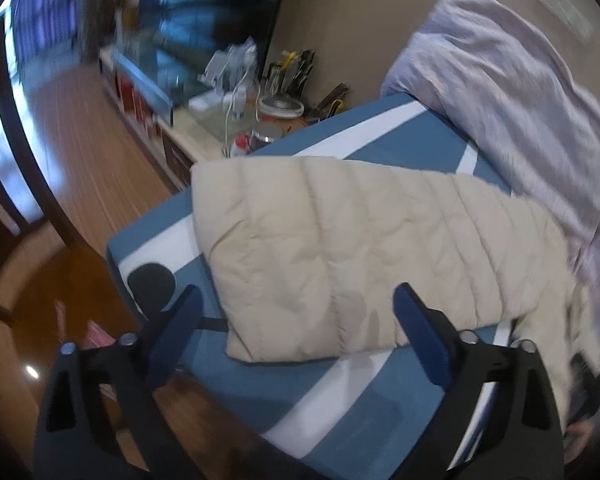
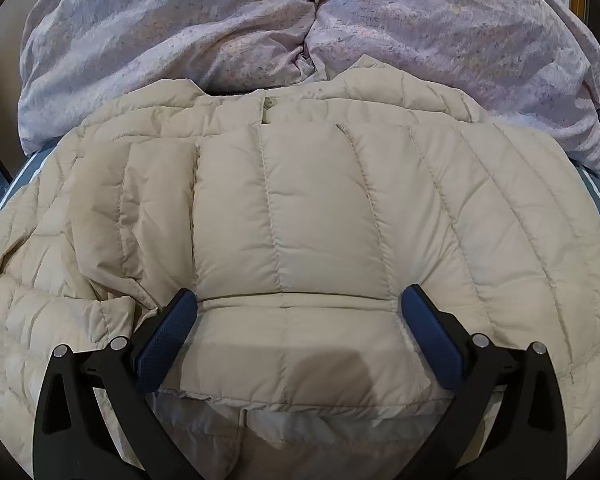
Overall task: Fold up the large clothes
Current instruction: 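Reach the left tool to the other sleeve cuff and close on it, then fold the held sleeve across the jacket body with the left tool, open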
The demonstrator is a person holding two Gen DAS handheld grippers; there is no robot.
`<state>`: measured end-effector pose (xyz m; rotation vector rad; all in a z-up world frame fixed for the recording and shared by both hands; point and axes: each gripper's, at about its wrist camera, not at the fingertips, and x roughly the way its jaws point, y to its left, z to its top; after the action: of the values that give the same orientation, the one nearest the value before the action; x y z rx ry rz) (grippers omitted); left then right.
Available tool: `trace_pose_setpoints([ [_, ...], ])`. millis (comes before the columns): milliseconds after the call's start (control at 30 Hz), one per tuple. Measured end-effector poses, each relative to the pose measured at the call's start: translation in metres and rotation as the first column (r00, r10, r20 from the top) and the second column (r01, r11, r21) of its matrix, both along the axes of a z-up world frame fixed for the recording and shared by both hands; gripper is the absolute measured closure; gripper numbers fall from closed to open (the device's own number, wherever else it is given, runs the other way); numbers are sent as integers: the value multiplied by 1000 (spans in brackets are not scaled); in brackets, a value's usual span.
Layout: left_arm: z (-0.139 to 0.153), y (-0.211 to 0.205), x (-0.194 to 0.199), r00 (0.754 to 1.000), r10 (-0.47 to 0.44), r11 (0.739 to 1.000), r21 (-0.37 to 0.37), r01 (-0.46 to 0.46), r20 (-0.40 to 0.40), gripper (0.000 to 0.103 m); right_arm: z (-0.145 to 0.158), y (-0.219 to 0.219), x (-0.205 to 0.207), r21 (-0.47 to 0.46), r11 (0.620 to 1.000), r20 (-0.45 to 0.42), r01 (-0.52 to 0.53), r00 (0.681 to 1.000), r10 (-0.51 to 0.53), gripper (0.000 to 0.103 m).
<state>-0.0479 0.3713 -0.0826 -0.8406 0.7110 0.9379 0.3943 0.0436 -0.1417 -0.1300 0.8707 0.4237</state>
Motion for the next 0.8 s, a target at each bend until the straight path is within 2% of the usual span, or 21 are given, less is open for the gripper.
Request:
trace_pose_setpoints([
  [67, -6, 7, -8, 999, 29, 999, -46, -27, 40, 20, 0, 0, 0, -1, 1000, 0, 0, 1000, 0, 1],
  [200, -6, 9, -9, 998, 42, 998, -45, -40, 56, 25, 1, 0, 0, 1, 1000, 0, 1, 1000, -1, 1],
  [333, -7, 10, -4, 997, 38, 999, -40, -35, 61, 34, 1, 0, 0, 1, 1000, -1, 1, 1000, -1, 1],
  [467, -6, 11, 0, 998, 44, 999, -33, -43, 53, 37, 1, -1, 0, 2, 1000, -2, 0, 1000, 0, 1],
  [500, -6, 12, 2, 998, 50, 998, -29, -48, 44, 45, 1, -1, 0, 3, 1000, -2, 0, 1000, 0, 1],
  [533, -6, 12, 3, 998, 56, 998, -24, -55, 29, 60, 1, -1, 0, 4, 1000, -2, 0, 1000, 0, 1],
  [600, -7, 15, 6, 998, 52, 998, -37, -51, 20, 81, 1, -1, 0, 3, 1000, -2, 0, 1000, 0, 1],
  [700, -3, 15, 9, 999, 40, 998, -42, -38, 29, 93, 1, -1, 0, 2, 1000, -3, 0, 1000, 0, 1],
  [800, 9, 11, 18, 1000, 15, 1000, -13, -15, 27, 95, 1, -1, 0, 2, 1000, -3, -1, 1000, 1, 1],
])
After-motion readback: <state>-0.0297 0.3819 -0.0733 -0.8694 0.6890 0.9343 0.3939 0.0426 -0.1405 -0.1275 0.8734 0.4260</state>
